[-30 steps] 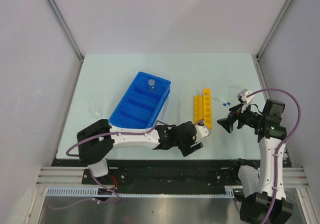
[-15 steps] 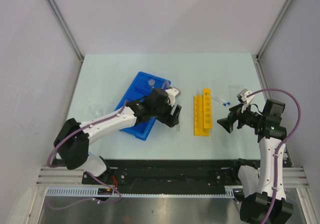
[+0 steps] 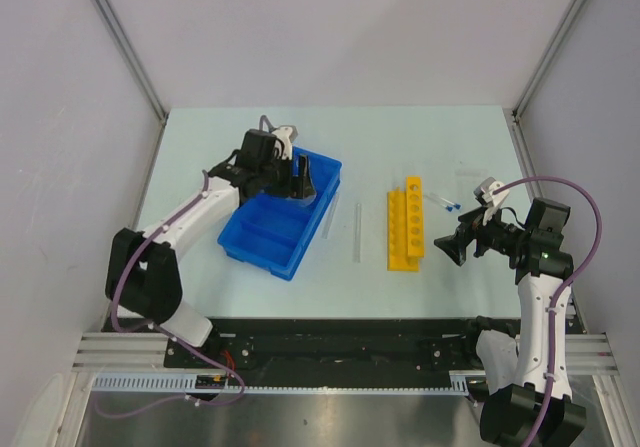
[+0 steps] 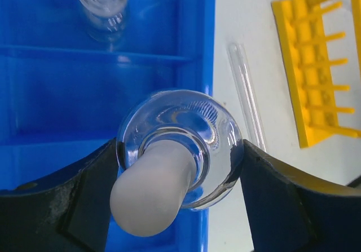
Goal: Organize the chemistry lab equipment
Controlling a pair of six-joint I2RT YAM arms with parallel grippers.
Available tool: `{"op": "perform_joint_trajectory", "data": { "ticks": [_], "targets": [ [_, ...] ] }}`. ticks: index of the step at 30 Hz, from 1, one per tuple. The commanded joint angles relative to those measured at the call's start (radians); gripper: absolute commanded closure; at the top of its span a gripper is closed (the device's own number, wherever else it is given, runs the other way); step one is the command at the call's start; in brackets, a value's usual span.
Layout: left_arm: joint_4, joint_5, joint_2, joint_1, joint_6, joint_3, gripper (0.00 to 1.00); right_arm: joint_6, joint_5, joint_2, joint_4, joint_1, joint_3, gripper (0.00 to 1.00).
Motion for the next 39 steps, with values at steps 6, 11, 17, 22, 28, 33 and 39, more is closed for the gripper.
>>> {"op": "perform_joint_trajectory", "data": {
  "ticks": [6,11,17,22,28,33,39],
  "targets": [
    [-0.045,-0.097,0.158,0.033,0.052,0.202,0.7,-0.014,-0.007,-0.009,0.013,0.0,-0.001,0.0],
    [-0.042,-0.189,0.207,0.033,0.07,0.211,0.71,-0.014,-0.011,-0.011,0.011,0.002,-0.001,0.0],
    [-0.035,-0.259,0.271,0.022,0.093,0.219,0.7,-0.014,-0.011,-0.014,0.011,0.003,-0.001,0.0],
    [-0.019,-0.305,0.322,0.018,0.102,0.216,0.67,-0.015,-0.009,-0.011,0.01,0.002,-0.003,0.0],
    [0.002,-0.347,0.343,0.016,0.105,0.199,0.49,-0.015,-0.007,-0.013,0.011,0.002,-0.001,0.0],
    [0.002,-0.355,0.333,0.013,0.108,0.196,0.25,-0.015,-0.009,-0.013,0.01,0.002,-0.003,0.0],
    [-0.002,-0.35,0.293,0.013,0.107,0.19,0.02,-0.015,-0.006,-0.014,0.011,0.002,-0.001,0.0]
  ]
}}
